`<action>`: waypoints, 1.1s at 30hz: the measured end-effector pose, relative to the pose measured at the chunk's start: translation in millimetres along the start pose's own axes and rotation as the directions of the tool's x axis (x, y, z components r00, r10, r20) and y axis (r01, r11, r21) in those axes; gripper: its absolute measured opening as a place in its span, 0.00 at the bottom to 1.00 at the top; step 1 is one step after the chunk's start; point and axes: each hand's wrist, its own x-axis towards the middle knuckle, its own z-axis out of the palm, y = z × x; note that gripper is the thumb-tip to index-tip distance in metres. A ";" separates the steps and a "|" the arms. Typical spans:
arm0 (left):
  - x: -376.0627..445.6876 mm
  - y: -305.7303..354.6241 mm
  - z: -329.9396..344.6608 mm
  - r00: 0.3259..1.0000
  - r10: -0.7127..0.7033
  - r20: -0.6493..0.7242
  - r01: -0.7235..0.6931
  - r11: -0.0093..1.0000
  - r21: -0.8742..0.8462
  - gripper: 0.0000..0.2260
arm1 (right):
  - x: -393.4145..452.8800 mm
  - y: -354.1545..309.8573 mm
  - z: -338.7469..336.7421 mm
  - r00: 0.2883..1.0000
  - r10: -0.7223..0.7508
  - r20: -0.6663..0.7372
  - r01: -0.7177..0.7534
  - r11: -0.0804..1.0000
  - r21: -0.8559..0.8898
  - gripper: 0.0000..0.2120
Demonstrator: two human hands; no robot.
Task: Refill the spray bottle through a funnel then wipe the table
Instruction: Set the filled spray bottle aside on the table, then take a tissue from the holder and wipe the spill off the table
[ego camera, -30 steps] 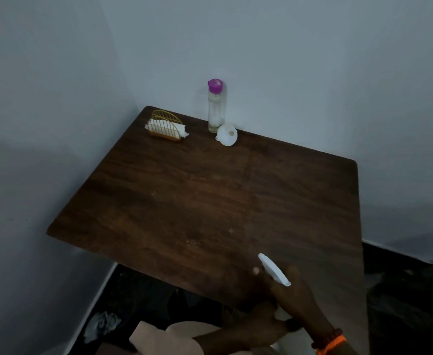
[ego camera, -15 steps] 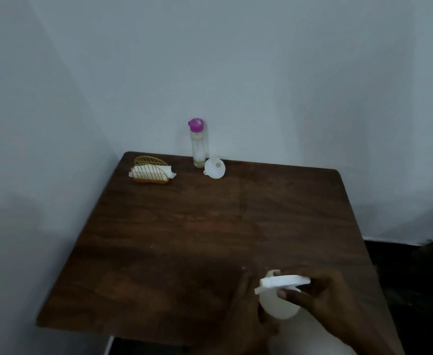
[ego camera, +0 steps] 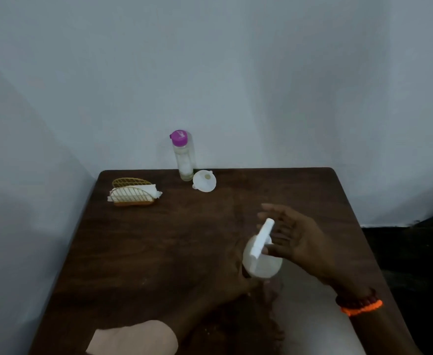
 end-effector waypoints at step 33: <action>300.1 -25.0 -15.2 0.890 -0.048 -0.454 0.107 0.989 0.104 0.44 | 278.7 96.9 -55.0 0.922 -0.082 -0.380 0.010 0.982 -0.186 0.14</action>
